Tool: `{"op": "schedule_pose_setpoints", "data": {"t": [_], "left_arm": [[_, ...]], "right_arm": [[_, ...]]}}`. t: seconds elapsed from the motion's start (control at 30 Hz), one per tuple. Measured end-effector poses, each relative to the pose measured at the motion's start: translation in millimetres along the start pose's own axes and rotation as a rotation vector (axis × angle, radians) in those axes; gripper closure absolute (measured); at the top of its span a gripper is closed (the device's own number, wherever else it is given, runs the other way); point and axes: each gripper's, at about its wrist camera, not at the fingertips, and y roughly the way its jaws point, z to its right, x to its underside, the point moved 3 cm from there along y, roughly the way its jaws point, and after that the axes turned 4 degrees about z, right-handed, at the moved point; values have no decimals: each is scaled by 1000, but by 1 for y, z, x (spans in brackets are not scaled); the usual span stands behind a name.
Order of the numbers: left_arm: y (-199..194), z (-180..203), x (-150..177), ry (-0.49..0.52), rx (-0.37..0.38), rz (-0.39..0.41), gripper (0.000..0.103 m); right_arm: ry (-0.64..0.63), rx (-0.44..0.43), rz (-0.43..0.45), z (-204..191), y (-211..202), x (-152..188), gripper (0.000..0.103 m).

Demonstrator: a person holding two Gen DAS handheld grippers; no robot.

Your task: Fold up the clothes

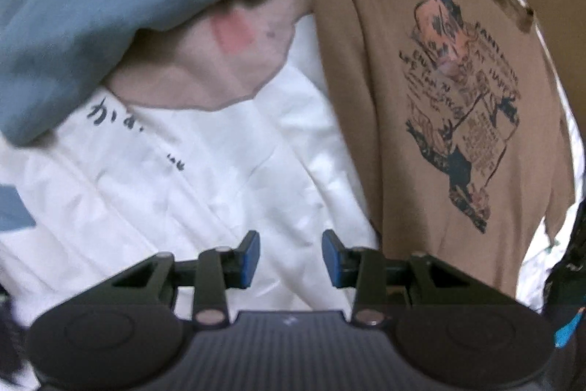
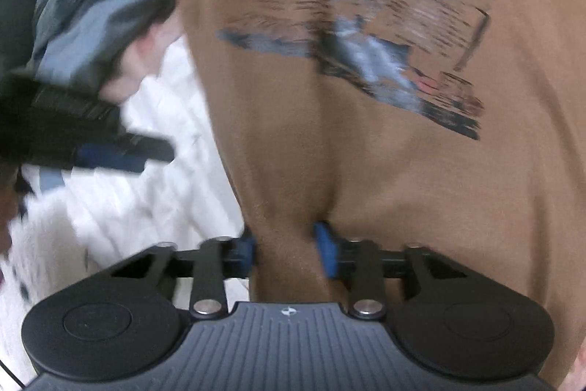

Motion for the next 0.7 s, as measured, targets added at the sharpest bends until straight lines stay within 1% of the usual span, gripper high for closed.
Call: {"op": "schedule_pose_setpoints", "data": {"t": [0.03,0.07,0.2,0.23,0.27,0.37,0.4,0.47,0.6,0.7], "left_arm": [[1,1,2,3,6,4,64],[2,2,3,6,12,8,64],[12,13,9,33,31,15,64],[16,16,10,38,39,16,64],[20,20,11,41,48,14,65],[32,33,15,69,67,11,78],[34,37,17,76,79,13,79],[35,40,19,78,90,28,79],[37,41,17,55,114,29,78],[39,44,15,75,126,25,77]], "right_arm": [[42,-23,-5,7,-3,-3,82],[58,-30,-3,13,-6,-5,87],[119,-66,6,35,-16,-12,90],[134,-70,10,40,-18,-13,93],[148,-72,14,46,-20,-15,95],[186,-66,26,61,-22,-20,95],[188,-58,33,64,-21,-21,96],[183,-41,42,69,-21,-23,98],[182,-2,52,78,-19,-28,98],[192,30,54,85,-16,-31,98]]}}
